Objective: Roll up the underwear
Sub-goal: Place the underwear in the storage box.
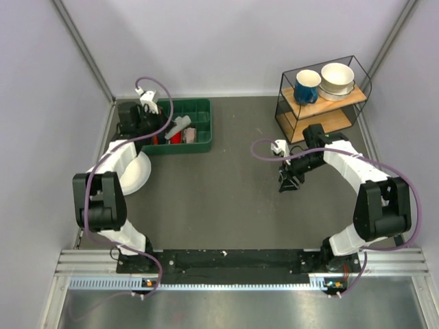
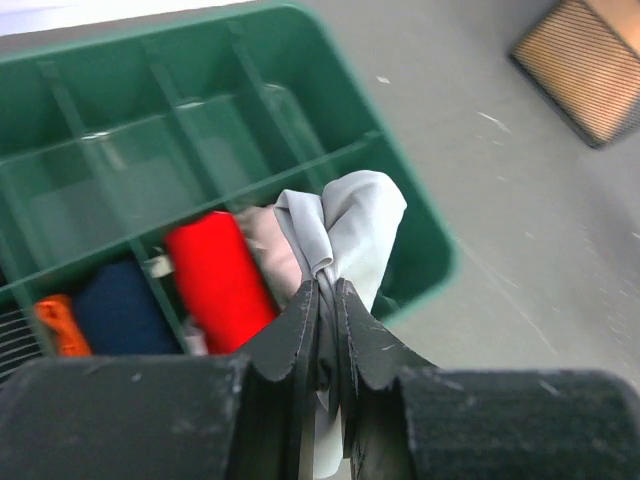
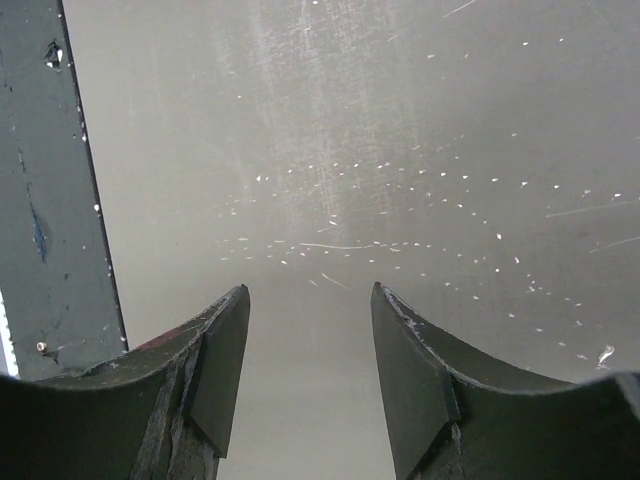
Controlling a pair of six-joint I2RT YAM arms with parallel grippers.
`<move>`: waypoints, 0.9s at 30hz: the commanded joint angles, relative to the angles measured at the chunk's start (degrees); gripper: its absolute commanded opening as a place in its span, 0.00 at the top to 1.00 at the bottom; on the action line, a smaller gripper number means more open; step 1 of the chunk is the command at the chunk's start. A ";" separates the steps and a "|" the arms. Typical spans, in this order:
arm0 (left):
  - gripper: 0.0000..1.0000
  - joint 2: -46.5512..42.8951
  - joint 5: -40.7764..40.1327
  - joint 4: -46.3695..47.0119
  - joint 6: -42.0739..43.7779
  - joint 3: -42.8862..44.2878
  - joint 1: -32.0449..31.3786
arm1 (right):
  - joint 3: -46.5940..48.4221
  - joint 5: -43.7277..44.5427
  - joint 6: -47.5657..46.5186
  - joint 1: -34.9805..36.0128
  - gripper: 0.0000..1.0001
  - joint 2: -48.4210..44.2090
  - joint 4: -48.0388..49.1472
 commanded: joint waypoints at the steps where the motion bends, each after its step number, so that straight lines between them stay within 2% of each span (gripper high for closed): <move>1: 0.98 5.01 -9.23 0.32 -1.48 6.20 2.98 | -0.07 -2.67 -0.30 -0.63 0.47 -1.92 0.41; 10: 0.99 17.58 -23.38 3.93 -5.08 18.50 4.83 | -0.25 -2.85 -0.12 -0.63 0.47 -0.87 0.32; 17: 1.00 28.38 -27.25 0.94 -7.28 30.54 5.09 | -0.25 -2.59 -0.47 -0.72 0.47 -0.08 0.06; 22: 0.99 31.21 -30.16 2.33 -10.44 33.28 4.83 | -0.16 -2.41 -0.65 -0.63 0.47 0.19 -0.12; 27: 0.99 34.81 -31.12 -0.29 -12.11 38.20 3.43 | -0.25 -1.97 -1.09 -0.63 0.47 0.54 -0.30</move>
